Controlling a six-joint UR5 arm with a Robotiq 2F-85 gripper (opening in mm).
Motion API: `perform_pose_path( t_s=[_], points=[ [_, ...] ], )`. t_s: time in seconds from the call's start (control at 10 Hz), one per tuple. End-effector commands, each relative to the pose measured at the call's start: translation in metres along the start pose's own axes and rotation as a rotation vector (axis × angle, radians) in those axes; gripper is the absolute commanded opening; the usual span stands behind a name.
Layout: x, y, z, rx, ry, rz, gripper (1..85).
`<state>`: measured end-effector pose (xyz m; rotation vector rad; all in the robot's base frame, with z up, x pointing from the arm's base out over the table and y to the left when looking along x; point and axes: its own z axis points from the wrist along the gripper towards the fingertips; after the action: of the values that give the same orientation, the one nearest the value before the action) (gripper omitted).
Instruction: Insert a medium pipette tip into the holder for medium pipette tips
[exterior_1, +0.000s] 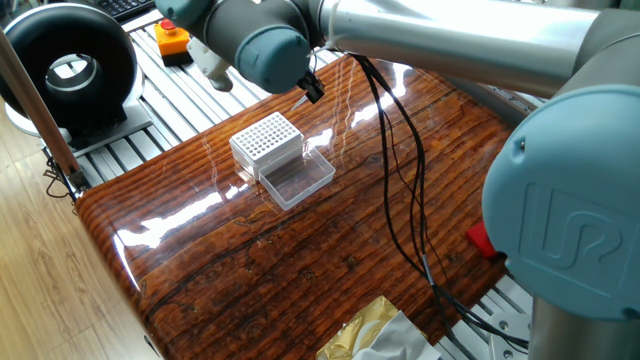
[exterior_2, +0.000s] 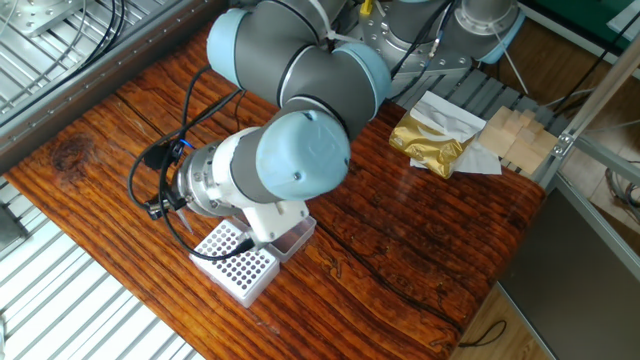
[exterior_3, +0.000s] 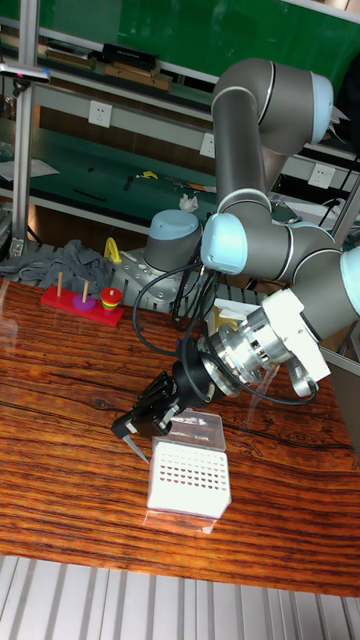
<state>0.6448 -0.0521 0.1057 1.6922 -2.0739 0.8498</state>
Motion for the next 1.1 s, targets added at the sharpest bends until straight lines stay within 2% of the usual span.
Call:
perform_pose_path(
  t_s=[0.0, 0.1, 0.2, 0.3, 0.5, 0.7, 1.0],
  points=[
    [-0.001, 0.000, -0.001, -0.007, -0.005, 0.009, 1.0],
    [-0.002, 0.000, -0.009, -0.019, 0.007, 0.012, 1.0],
    [-0.004, -0.002, -0.024, -0.028, 0.033, 0.013, 1.0],
    [-0.008, -0.002, -0.034, -0.038, 0.039, 0.021, 1.0],
    [-0.015, -0.001, -0.036, -0.051, 0.025, 0.035, 1.0],
    [-0.017, -0.004, -0.040, -0.054, 0.044, 0.035, 1.0],
    [-0.030, -0.011, -0.043, -0.063, 0.052, 0.030, 1.0]
  ],
)
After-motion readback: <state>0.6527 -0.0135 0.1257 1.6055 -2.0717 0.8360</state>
